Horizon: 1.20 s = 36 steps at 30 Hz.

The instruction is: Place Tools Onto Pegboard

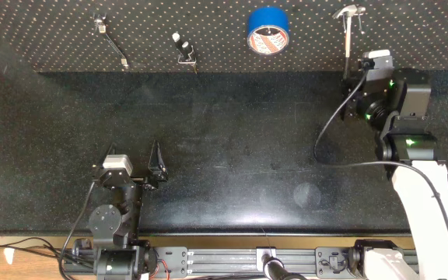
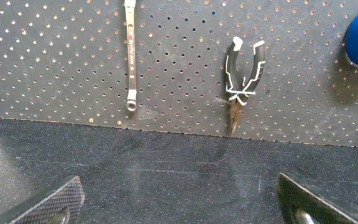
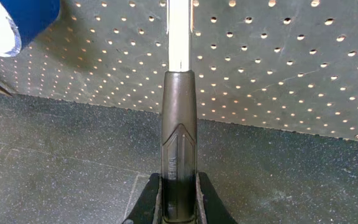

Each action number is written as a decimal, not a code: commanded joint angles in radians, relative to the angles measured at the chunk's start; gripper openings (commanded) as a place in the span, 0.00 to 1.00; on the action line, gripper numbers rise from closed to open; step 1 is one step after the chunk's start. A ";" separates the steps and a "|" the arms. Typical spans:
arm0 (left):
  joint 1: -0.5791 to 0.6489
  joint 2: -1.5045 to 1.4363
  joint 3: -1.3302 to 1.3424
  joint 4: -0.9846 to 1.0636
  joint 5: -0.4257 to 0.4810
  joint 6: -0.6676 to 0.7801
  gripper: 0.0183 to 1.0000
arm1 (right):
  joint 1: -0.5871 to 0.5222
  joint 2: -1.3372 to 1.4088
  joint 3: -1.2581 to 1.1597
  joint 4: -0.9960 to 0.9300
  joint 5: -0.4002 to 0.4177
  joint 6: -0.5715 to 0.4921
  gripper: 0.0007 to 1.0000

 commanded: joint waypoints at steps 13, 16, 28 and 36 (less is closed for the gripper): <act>-0.004 -0.008 -0.002 -0.007 -0.011 -0.012 1.00 | 0.006 -0.620 -0.789 0.605 0.212 0.089 0.97; -0.004 -0.008 -0.002 -0.007 -0.011 -0.012 1.00 | 0.004 -0.772 -0.824 0.526 0.228 0.139 0.97; -0.004 -0.008 -0.002 -0.007 -0.011 -0.012 1.00 | 0.021 -1.234 -0.824 0.165 0.228 0.163 0.97; -0.004 -0.008 -0.002 -0.007 -0.011 -0.012 1.00 | 0.035 -1.232 -0.824 0.167 0.190 -0.156 0.97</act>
